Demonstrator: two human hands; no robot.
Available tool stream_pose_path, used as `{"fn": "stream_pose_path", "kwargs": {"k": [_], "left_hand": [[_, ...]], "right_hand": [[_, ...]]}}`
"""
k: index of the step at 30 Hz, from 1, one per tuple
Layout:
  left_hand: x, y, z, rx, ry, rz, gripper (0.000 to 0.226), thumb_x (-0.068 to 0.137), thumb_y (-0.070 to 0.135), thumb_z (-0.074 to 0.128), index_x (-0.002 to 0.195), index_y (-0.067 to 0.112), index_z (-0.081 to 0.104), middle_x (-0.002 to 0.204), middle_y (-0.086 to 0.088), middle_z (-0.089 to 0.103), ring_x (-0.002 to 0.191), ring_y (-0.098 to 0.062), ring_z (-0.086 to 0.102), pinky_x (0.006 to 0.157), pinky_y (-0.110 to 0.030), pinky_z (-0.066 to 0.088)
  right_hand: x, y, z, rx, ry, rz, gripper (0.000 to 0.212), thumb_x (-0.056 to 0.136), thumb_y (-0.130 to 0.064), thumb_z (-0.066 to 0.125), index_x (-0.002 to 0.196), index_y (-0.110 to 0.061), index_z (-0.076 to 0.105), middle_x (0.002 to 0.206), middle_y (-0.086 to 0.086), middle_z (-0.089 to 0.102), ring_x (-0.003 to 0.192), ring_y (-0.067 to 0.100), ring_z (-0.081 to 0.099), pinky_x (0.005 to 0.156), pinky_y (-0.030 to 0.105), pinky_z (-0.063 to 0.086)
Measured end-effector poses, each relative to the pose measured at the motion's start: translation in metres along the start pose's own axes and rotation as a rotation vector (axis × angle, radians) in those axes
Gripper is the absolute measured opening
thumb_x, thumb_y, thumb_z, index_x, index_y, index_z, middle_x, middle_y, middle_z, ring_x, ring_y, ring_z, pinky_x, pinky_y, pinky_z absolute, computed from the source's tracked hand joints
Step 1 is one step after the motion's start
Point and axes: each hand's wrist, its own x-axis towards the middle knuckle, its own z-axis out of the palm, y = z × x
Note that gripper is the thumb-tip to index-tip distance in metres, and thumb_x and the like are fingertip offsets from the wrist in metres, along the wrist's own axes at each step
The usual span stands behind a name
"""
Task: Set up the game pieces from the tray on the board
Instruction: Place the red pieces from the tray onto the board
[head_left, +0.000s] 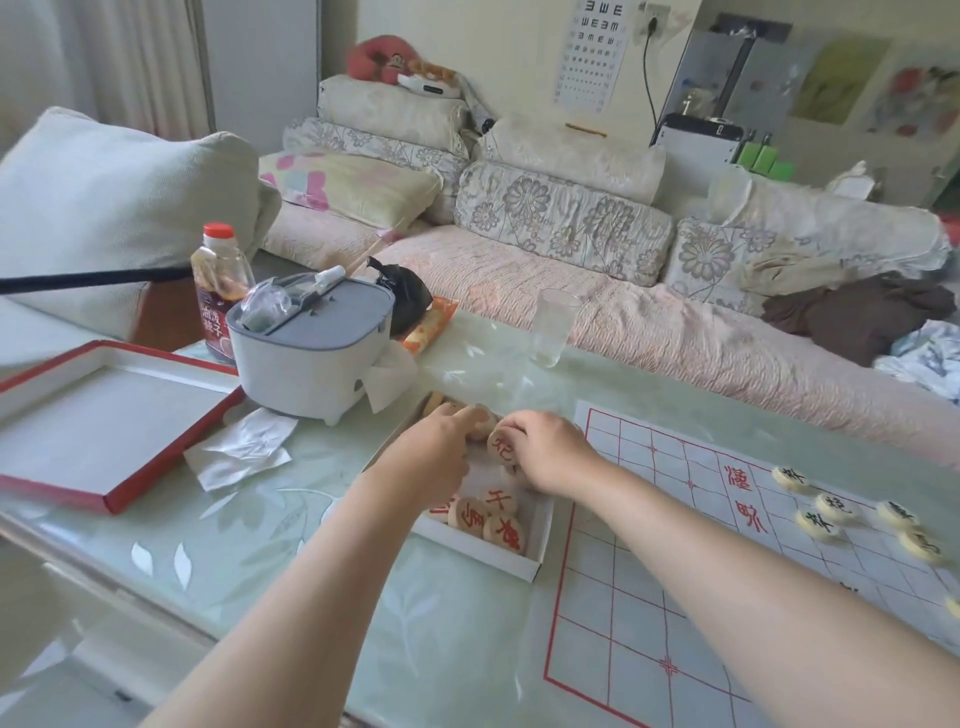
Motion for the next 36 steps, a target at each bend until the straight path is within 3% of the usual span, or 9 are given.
{"fn": "stream_pose_path", "kwargs": {"k": [6,11,14,16,19,23,28,31,36], "left_hand": [[0.000,0.013,0.004,-0.179,0.076,0.059,0.067,0.077,0.011,0.074,0.134,0.034,0.046,0.121,0.004,0.051,0.100,-0.016,0.057,0.090,-0.034,0.051],[0.000,0.017,0.000,-0.211,0.139,0.023,0.054,0.071,0.020,0.081,0.120,0.030,0.059,0.109,0.006,0.057,0.091,-0.013,0.056,0.086,-0.029,0.050],[0.000,0.009,-0.007,-0.110,0.127,-0.012,0.051,0.071,0.022,0.079,0.118,0.023,0.059,0.114,0.004,0.055,0.096,-0.013,0.051,0.083,-0.023,0.043],[-0.001,-0.002,-0.012,-0.035,0.114,-0.071,0.049,0.074,0.019,0.074,0.120,0.020,0.057,0.118,0.003,0.051,0.097,-0.012,0.045,0.081,-0.021,0.038],[-0.003,-0.018,-0.017,0.006,0.106,-0.155,0.041,0.078,0.020,0.065,0.118,0.019,0.057,0.117,0.000,0.051,0.094,-0.013,0.044,0.078,-0.022,0.039],[-0.003,-0.026,-0.019,0.012,0.115,-0.179,0.034,0.082,0.025,0.061,0.115,0.015,0.055,0.112,-0.002,0.052,0.094,-0.017,0.049,0.077,-0.024,0.043],[-0.001,-0.027,-0.016,0.001,0.168,-0.138,0.038,0.083,0.028,0.065,0.118,0.017,0.053,0.110,-0.001,0.053,0.091,-0.016,0.048,0.076,-0.024,0.043],[0.001,-0.026,-0.013,-0.008,0.171,-0.109,0.049,0.081,0.029,0.067,0.126,0.019,0.051,0.115,-0.002,0.054,0.101,-0.020,0.054,0.085,-0.030,0.048],[0.002,-0.024,-0.013,-0.011,0.144,-0.105,0.062,0.077,0.020,0.069,0.134,0.024,0.045,0.120,-0.001,0.052,0.110,-0.021,0.052,0.089,-0.029,0.047]], "right_hand": [[-0.014,-0.002,-0.019,0.559,-0.050,0.136,0.021,0.102,-0.027,0.054,0.110,-0.021,0.072,0.084,-0.008,0.068,0.067,0.003,0.058,0.056,0.015,0.042],[-0.017,-0.002,-0.018,0.775,-0.048,0.172,0.016,0.096,-0.023,0.066,0.098,-0.009,0.073,0.077,0.001,0.071,0.053,0.007,0.057,0.049,0.014,0.044],[-0.010,-0.003,-0.010,0.707,-0.031,0.171,0.012,0.097,-0.023,0.063,0.101,-0.013,0.070,0.095,0.006,0.074,0.067,0.015,0.062,0.062,0.023,0.052],[-0.004,-0.004,-0.007,0.507,0.038,0.132,0.010,0.095,-0.020,0.063,0.103,-0.022,0.068,0.105,0.002,0.070,0.085,0.018,0.065,0.077,0.028,0.053],[0.004,-0.007,-0.005,0.177,0.047,0.029,0.033,0.092,-0.018,0.061,0.124,-0.027,0.060,0.119,-0.007,0.060,0.105,0.013,0.056,0.085,0.023,0.039],[0.018,-0.010,0.002,-0.008,0.016,-0.047,0.058,0.092,-0.021,0.061,0.146,-0.031,0.042,0.144,0.000,0.043,0.128,0.022,0.048,0.101,0.034,0.041],[0.039,-0.016,0.014,-0.164,-0.047,-0.063,0.065,0.090,-0.023,0.066,0.147,-0.039,0.039,0.136,0.005,0.043,0.129,0.029,0.047,0.104,0.040,0.042],[0.042,-0.017,0.020,-0.100,-0.051,-0.059,0.052,0.085,-0.014,0.067,0.130,-0.035,0.054,0.125,0.004,0.043,0.117,0.030,0.052,0.099,0.040,0.045],[0.040,-0.010,0.015,0.013,0.011,-0.073,0.042,0.080,-0.004,0.069,0.114,-0.026,0.057,0.117,0.002,0.051,0.107,0.023,0.055,0.088,0.030,0.045]]}}
